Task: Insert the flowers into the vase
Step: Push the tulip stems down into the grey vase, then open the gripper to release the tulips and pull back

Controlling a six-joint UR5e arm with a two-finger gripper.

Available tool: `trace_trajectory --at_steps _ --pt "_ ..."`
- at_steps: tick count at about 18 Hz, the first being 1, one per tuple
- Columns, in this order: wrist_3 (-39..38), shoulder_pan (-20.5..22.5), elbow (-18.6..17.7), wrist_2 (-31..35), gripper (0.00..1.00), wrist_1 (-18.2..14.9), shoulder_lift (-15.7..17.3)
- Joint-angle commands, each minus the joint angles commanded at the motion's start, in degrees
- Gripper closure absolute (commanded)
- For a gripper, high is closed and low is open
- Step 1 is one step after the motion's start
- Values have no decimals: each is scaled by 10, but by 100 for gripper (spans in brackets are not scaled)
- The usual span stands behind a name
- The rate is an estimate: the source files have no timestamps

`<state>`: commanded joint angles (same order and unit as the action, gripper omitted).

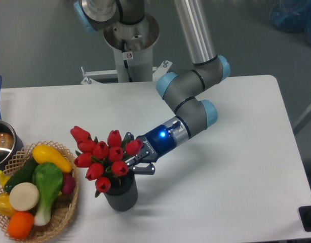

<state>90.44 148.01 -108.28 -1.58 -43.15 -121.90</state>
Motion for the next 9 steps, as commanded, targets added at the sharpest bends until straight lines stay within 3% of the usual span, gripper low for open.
trace_trajectory --at_steps 9 --pt "12 1 -2 0 69 0 0"
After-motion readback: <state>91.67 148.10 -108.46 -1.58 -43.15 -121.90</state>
